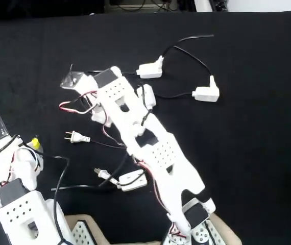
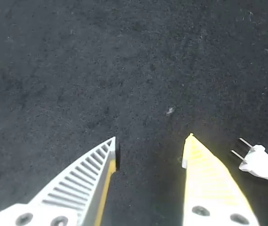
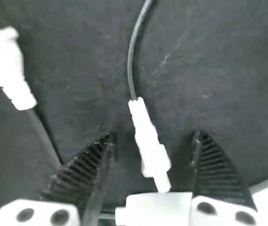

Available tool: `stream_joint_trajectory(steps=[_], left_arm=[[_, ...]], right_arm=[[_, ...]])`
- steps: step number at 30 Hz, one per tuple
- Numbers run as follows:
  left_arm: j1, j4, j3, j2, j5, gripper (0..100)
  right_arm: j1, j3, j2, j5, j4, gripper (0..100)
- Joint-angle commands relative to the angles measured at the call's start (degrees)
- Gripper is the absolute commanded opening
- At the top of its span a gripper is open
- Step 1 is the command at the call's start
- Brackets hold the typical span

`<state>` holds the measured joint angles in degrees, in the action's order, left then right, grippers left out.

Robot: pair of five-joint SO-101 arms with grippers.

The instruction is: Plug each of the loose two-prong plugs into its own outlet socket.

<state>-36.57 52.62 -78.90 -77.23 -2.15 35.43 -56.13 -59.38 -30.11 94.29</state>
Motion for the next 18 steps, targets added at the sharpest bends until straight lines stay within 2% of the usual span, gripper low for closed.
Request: stream_joint_trajectory(steps=[1,7,16,18], left_arm=[[0.8,-1.2,2.2,-0.1,0.1,24],[2.9,-1.2,1.6,-0.1,-0.3,24],[2.9,-1.2,1.6,-0.1,-0.3,24],[2.9,-1.2,1.6,-0.1,-0.3,24]], right_arm=[[-1.0,-3.2,-0.6,-0.4,-0.4,25.5],[-2.1,-7.9,-4.6,-0.5,-0.1,24.9],[-2.4,-12.5,-7.2,-0.7,1.3,1.4],[-1.8,-15.3,-7.2,-0.5,4.2,1.5]])
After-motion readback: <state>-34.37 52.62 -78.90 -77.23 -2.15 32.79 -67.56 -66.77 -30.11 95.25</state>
